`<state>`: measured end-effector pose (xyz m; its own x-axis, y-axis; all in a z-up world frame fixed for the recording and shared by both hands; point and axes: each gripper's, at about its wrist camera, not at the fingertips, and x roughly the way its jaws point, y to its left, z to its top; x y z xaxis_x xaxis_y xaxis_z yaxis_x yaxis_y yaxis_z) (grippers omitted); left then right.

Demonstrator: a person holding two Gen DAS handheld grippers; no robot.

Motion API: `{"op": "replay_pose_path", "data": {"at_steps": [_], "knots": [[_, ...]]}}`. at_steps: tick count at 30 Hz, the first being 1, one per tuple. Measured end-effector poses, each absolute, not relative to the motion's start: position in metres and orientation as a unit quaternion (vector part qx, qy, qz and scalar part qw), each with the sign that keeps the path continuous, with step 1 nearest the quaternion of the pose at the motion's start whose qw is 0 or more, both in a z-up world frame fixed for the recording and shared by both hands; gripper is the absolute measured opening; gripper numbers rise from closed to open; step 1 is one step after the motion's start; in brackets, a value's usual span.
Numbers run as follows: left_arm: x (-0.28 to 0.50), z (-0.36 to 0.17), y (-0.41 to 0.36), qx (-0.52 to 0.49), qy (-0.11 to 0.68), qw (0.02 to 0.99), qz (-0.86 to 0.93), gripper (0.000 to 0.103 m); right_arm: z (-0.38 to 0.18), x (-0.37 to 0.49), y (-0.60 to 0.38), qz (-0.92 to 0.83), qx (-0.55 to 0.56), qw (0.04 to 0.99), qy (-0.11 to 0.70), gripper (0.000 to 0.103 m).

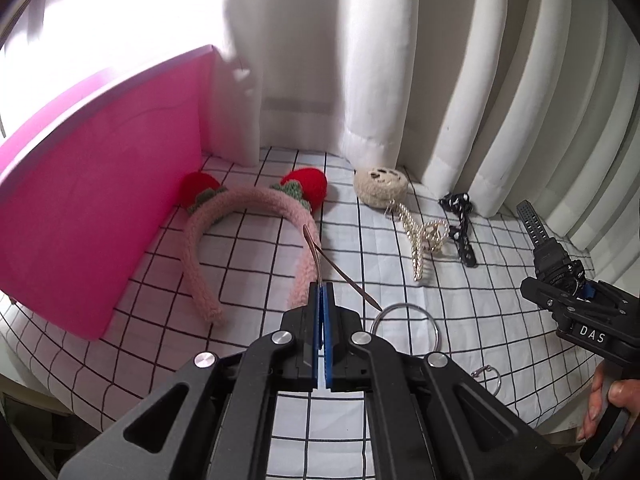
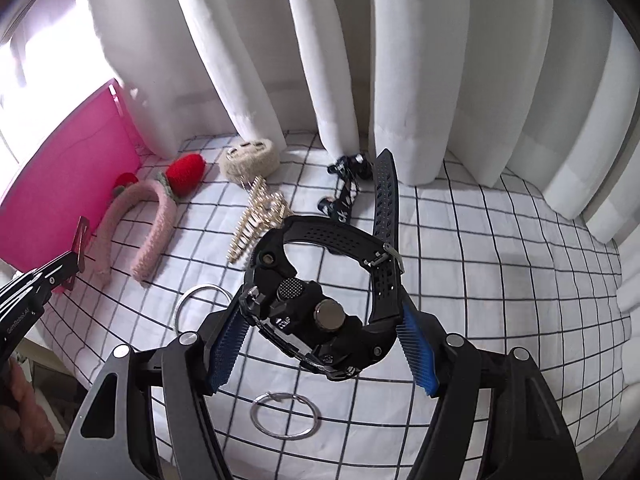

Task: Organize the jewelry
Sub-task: 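Lift the wristwatch with the right gripper while the left gripper carries the hairpin over the pink tub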

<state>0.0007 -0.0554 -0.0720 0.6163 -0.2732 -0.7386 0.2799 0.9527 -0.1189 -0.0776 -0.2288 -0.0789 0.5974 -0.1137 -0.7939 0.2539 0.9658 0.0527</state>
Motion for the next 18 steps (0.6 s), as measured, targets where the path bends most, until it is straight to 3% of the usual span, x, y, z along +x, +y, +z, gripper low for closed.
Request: {"op": "replay_pose_path", "data": {"at_steps": [9, 18], "knots": [[0.022, 0.009, 0.000, -0.014, 0.340, 0.931, -0.130, 0.002, 0.009, -0.028, -0.166, -0.038, 0.057, 0.930, 0.361, 0.067], [0.060, 0.059, 0.092, -0.022, 0.291, 0.955, -0.048, 0.002, 0.059, 0.058, -0.058, 0.073, 0.019, 0.947, 0.312, 0.067]]}}
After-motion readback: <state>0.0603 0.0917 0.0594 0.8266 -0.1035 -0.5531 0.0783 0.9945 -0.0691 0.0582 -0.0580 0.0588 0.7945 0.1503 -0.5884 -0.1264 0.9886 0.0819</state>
